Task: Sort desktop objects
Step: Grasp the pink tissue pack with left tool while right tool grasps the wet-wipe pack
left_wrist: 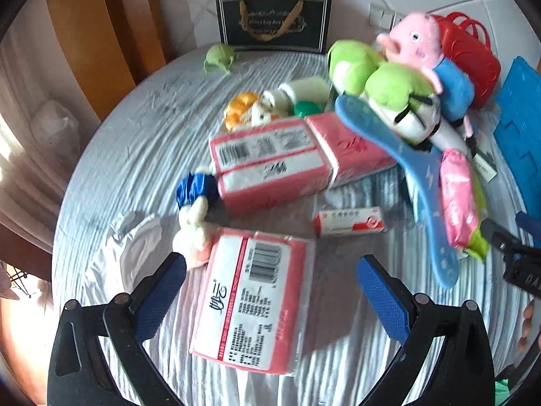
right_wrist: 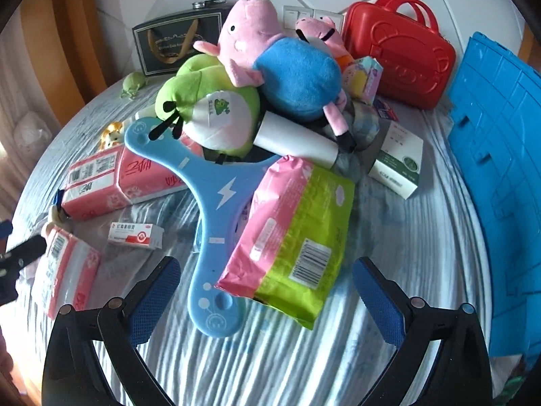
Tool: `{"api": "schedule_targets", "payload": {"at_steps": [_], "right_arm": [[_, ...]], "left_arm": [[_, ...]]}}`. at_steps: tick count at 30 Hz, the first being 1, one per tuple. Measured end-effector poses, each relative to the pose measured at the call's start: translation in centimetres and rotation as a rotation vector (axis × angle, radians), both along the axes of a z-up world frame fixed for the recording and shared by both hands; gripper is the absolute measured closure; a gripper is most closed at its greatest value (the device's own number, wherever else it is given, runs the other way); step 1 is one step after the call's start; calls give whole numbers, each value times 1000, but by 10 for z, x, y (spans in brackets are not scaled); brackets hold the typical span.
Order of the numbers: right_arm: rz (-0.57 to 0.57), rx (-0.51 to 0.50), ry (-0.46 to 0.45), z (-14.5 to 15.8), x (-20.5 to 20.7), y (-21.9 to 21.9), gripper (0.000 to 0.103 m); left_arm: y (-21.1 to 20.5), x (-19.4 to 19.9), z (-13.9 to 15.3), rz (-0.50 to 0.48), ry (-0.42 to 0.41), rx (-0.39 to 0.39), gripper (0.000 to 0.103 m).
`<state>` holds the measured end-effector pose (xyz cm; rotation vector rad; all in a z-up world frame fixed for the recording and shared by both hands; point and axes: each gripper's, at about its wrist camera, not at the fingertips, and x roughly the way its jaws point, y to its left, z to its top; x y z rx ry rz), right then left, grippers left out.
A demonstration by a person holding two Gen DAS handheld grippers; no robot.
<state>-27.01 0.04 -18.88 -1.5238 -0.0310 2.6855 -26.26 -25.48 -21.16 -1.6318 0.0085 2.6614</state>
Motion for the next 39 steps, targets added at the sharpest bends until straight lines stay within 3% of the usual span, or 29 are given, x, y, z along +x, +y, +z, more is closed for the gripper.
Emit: {"api": "schedule_targets", "payload": {"at_steps": [4, 8, 13, 20, 30, 32, 35, 39], "right_arm": [[-27, 11, -65, -23, -7, -4, 0], [-26, 19, -86, -35, -14, -1, 0], [-42, 31, -104, -47, -25, 10, 0], [-100, -30, -103, -53, -46, 34, 0], [-119, -101, -176, -71, -77, 49, 0], [-108, -101, -166, -70, -74, 48, 10], [-79, -66, -153, -63, -66, 42, 18], [-41, -93, -152, -56, -47, 41, 21]], "left_arm": [[-11, -1, -43, 0, -107, -2, 0], [-20, -2, -65, -3, -150, 23, 0], [-16, -22, -85, 0, -185, -1, 0], [-10, -42, -78, -11, -137, 11, 11], [10, -63, -74, 14, -132, -8, 12], [13, -62, -71, 13, -131, -6, 12], [10, -54, -62, 12, -116, -15, 12], [13, -36, -45, 20, -80, -25, 12]]}}
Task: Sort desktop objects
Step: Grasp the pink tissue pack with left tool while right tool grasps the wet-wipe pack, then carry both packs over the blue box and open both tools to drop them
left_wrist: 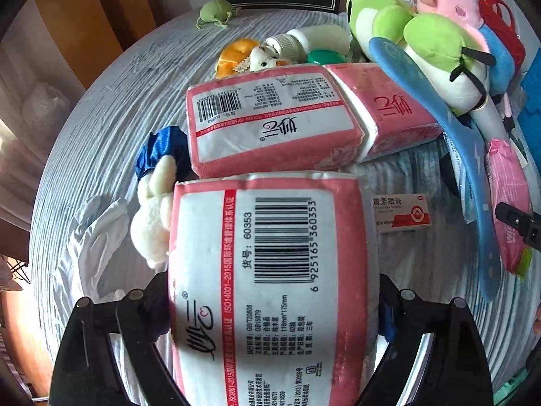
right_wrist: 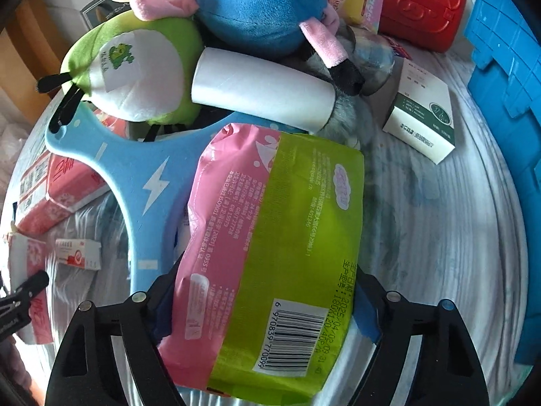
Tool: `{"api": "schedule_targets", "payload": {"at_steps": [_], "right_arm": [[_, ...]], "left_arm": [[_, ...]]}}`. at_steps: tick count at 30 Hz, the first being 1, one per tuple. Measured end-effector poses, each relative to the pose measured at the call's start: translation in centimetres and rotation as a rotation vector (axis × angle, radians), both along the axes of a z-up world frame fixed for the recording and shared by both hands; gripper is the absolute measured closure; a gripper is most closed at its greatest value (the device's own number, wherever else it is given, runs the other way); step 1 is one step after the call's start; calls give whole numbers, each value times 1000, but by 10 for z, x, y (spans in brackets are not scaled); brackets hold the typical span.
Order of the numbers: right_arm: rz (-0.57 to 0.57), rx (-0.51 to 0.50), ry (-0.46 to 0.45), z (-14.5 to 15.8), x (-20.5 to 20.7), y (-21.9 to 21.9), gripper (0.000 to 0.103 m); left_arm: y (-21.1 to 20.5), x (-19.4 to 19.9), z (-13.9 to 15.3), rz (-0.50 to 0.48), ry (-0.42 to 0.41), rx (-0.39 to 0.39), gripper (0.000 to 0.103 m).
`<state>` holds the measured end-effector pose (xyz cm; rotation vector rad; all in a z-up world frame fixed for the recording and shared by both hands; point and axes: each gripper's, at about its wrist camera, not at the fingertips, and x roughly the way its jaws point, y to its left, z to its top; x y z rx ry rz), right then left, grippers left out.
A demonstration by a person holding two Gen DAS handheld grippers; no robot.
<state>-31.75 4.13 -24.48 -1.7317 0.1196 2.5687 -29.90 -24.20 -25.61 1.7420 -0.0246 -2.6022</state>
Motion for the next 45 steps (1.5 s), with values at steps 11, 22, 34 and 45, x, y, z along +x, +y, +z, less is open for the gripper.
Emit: {"api": "schedule_targets", "payload": {"at_steps": [11, 22, 34, 45], "right_arm": [[90, 40, 171, 63, 60, 15, 21], [138, 110, 434, 158, 106, 60, 21], [4, 210, 635, 242, 151, 72, 21], [-131, 280, 748, 300, 191, 146, 21]], "left_arm": [[48, 39, 69, 18, 145, 11, 12], [109, 85, 153, 11, 327, -1, 12], [159, 97, 231, -178, 539, 56, 12], [253, 100, 278, -330, 620, 116, 12]]}}
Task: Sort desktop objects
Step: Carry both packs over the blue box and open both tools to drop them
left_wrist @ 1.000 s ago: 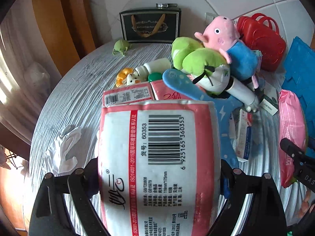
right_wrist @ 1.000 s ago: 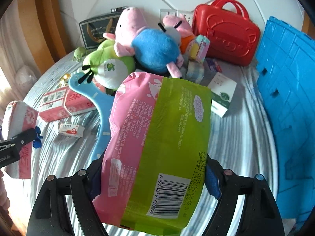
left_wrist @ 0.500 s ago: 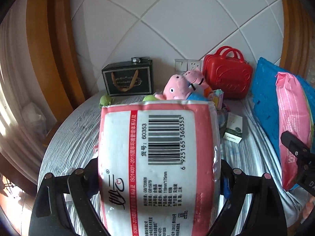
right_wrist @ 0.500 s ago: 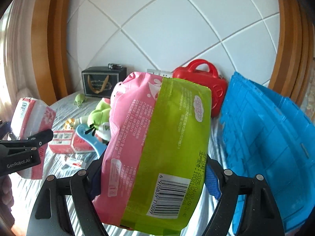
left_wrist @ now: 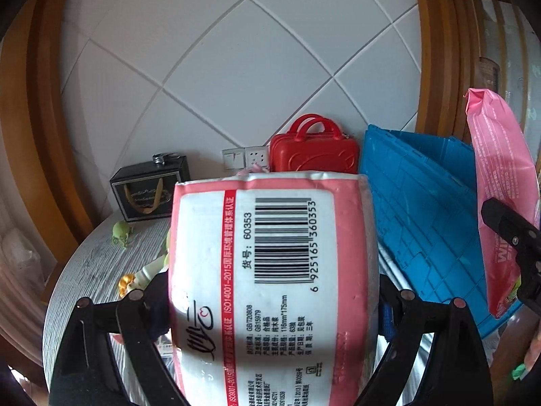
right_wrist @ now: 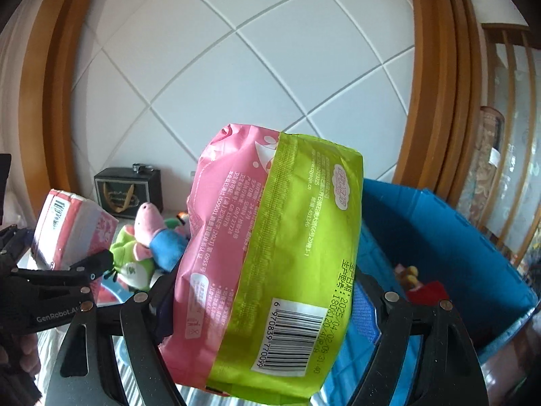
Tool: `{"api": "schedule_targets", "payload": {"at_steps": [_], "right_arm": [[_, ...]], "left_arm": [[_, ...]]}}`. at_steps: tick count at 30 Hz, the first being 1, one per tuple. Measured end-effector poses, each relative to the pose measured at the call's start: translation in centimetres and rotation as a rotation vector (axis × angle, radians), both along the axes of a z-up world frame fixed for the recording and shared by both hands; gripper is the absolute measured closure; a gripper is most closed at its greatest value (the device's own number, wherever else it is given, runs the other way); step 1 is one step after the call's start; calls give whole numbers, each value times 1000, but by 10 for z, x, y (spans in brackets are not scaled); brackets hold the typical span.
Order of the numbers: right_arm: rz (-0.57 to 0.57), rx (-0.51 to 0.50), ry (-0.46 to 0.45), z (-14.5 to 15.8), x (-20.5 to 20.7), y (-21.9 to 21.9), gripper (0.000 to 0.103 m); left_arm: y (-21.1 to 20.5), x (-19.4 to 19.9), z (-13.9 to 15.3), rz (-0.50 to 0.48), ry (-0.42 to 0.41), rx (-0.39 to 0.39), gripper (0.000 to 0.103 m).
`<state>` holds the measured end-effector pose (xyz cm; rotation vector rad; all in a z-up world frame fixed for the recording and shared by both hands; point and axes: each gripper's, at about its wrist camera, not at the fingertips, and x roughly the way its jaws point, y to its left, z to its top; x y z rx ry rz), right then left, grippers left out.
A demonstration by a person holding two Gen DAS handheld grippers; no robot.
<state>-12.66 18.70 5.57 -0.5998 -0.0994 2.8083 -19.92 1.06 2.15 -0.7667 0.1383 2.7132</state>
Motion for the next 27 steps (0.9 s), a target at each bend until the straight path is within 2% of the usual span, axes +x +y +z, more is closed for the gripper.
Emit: {"api": "schedule_targets", "payload": {"at_steps": [4, 8, 14, 17, 20, 27], "right_arm": [[-39, 10, 48, 22, 17, 56, 21], [-83, 61, 83, 46, 34, 127, 21], [-115, 66, 37, 67, 38, 243, 21], [-128, 56, -12, 64, 24, 298, 21], [-138, 22, -55, 55, 9, 346, 21], [-137, -17, -150, 26, -36, 404, 21]], "left_arm": [[63, 7, 24, -61, 44, 36, 12], [146, 13, 57, -107, 79, 64, 12], [271, -5, 89, -158, -36, 87, 12], [320, -15, 93, -159, -93, 74, 12], [364, -24, 89, -166, -114, 28, 12], [431, -59, 72, -131, -134, -46, 12]]}}
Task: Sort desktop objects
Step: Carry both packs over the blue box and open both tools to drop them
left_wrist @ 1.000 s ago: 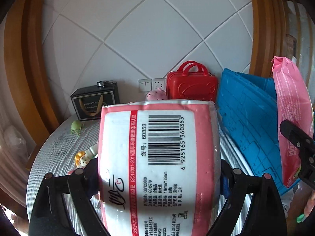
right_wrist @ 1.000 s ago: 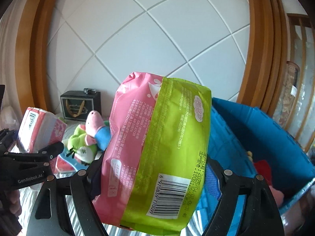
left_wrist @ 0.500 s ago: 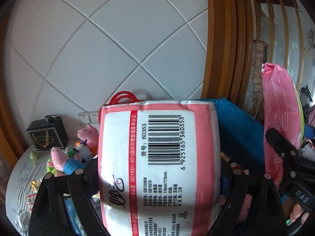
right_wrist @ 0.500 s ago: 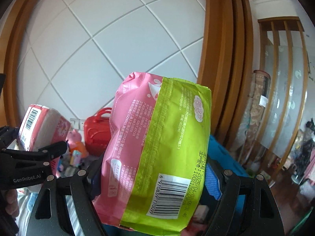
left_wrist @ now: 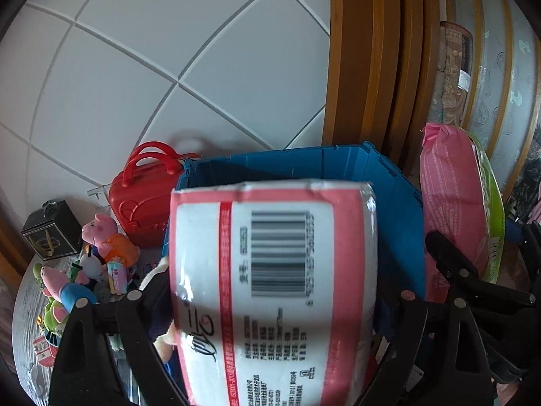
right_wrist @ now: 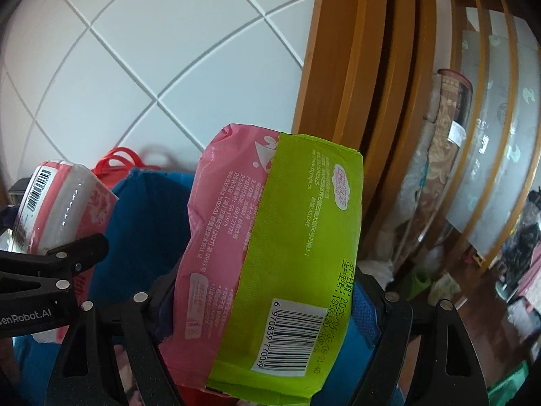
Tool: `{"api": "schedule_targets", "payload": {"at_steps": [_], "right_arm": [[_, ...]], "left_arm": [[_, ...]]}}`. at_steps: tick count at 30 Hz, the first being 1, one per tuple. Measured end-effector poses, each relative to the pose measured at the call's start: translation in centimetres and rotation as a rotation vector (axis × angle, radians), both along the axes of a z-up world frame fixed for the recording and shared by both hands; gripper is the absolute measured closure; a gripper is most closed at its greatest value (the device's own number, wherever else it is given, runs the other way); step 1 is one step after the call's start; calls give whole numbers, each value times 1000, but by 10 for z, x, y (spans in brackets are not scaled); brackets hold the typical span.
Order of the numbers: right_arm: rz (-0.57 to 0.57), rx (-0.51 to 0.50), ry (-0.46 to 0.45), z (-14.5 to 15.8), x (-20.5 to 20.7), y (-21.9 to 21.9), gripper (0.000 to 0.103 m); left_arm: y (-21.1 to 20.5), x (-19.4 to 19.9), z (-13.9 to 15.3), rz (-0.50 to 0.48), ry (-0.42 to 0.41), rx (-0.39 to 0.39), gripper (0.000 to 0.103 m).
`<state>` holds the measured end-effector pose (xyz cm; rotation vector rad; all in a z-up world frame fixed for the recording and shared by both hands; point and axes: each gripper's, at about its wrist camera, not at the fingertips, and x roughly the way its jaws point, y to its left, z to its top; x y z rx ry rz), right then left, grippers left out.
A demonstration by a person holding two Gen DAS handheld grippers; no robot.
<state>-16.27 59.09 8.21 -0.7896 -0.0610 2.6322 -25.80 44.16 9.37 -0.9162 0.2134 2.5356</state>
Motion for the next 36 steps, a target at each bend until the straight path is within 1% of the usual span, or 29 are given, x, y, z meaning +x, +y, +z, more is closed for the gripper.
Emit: {"api": "schedule_targets", "payload": {"at_steps": [3, 5, 8, 10, 12, 14, 20, 24, 29, 33, 36], "right_arm": [[8, -4, -15, -7, -16, 6, 21], [14, -2, -13, -11, -26, 11, 21], [28, 6, -8, -12, -40, 19, 20], [30, 4, -2, -12, -46, 21, 19], [39, -8, 0, -11, -50, 23, 16], [39, 4, 15, -8, -50, 19, 11], [34, 19, 39, 3, -45, 14, 2], [24, 42, 42, 11, -35, 11, 1], [6, 45, 26, 22, -19, 8, 0], [21, 51, -2, 29, -3, -4, 0], [45, 54, 6, 33, 12, -19, 0]], "left_arm": [[9, -15, -9, 12, -15, -10, 11], [10, -23, -14, 25, -32, -4, 11], [10, -28, -13, 47, -5, -3, 11], [12, -29, -11, 44, 7, -5, 10], [11, -30, -9, 49, 13, -3, 10], [9, -31, -8, 50, 7, 3, 10], [1, -30, -7, 54, -2, 19, 10], [-5, -24, -3, 45, 1, 26, 10], [-17, -8, 5, 25, 16, 32, 10], [-34, 9, 16, 8, 43, 54, 10], [-51, 23, 23, -4, 53, 76, 10]]}}
